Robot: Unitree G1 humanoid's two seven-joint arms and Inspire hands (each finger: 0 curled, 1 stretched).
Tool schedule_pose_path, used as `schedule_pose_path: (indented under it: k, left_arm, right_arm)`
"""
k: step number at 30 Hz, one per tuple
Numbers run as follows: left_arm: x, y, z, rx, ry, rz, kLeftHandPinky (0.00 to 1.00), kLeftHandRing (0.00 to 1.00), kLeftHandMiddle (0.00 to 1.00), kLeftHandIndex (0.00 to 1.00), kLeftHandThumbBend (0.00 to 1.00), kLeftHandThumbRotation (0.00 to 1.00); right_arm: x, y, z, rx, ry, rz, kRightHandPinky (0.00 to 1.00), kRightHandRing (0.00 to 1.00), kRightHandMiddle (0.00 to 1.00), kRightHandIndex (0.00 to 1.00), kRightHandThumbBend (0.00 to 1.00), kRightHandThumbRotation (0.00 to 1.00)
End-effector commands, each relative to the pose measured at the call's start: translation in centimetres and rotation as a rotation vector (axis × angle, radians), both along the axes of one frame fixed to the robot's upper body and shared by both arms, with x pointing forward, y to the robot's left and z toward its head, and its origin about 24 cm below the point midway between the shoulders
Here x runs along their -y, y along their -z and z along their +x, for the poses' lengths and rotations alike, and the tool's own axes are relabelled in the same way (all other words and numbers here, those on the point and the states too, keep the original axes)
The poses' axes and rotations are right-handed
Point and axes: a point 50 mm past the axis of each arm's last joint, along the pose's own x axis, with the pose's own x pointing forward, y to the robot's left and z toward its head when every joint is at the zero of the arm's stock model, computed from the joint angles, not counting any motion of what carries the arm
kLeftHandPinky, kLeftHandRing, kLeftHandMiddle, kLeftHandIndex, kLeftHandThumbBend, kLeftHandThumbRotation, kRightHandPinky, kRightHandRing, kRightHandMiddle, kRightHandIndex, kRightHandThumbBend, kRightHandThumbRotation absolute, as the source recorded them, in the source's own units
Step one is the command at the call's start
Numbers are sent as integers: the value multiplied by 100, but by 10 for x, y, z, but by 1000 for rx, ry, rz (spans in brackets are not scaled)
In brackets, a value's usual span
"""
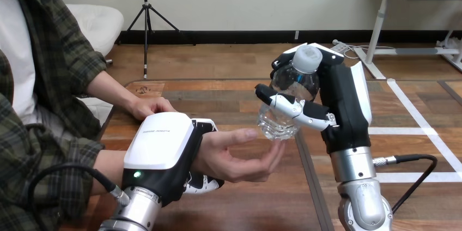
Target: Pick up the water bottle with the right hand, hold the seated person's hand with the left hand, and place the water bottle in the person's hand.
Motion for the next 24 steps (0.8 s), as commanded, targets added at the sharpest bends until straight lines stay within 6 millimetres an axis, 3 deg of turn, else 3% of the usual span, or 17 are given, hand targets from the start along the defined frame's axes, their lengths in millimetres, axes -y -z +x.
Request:
schedule_pose_path:
  k: [1, 24]
  left_arm:
    - [6, -9, 6, 50, 19, -4, 43, 50, 54, 53, 73, 0]
    - [7, -8, 6, 54, 27, -3, 44, 51, 55, 53, 74, 0]
  right_arm:
    - [-6, -30, 7, 136, -30, 25, 35, 40, 44, 45, 66, 0]
    - [-11, -32, 7, 146, -43, 18, 36, 40, 44, 45, 67, 0]
